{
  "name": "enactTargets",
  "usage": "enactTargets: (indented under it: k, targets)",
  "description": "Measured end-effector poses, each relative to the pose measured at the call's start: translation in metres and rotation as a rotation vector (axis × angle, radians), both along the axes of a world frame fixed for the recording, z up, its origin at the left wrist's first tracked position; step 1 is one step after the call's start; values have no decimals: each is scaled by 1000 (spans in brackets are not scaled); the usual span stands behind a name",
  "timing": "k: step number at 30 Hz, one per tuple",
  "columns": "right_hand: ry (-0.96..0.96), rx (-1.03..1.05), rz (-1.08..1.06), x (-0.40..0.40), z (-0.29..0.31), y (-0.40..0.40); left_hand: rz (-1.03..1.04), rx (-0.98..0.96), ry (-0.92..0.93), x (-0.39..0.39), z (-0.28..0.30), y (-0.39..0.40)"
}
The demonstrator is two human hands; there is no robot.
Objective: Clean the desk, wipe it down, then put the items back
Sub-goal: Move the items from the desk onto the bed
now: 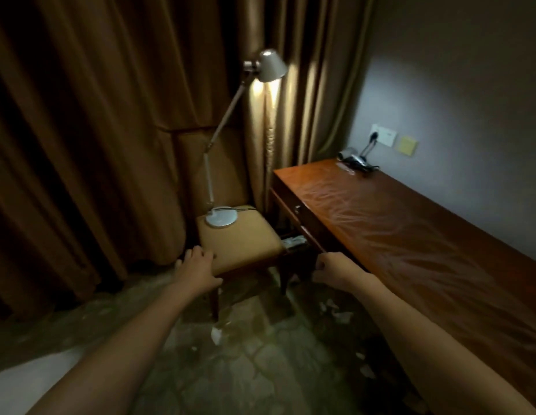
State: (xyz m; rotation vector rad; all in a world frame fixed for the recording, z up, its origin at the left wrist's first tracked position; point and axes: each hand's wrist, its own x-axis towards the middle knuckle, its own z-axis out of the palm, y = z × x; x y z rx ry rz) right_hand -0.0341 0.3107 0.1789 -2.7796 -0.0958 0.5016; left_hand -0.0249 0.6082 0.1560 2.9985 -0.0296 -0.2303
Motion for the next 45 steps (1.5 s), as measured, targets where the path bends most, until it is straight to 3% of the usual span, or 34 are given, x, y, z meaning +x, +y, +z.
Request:
enactTargets:
  k: [8,17,29,34,45]
  targets:
    - [19,-15,-175,102,-33,-101,-197,-14,63,148,-25,-106]
    - [26,-35,-350,204,-25,-196,-349,5,29,285,-6,-204]
    - [-60,43,-457,358,-9,-324,-364,97,-47,460,21,-332]
    - [-20,90,-481,403,-7,-369,-430,108,-118,513,30,-396]
    - [44,132,-640,473,-31,-437,-615,143,1,613,-13,-504]
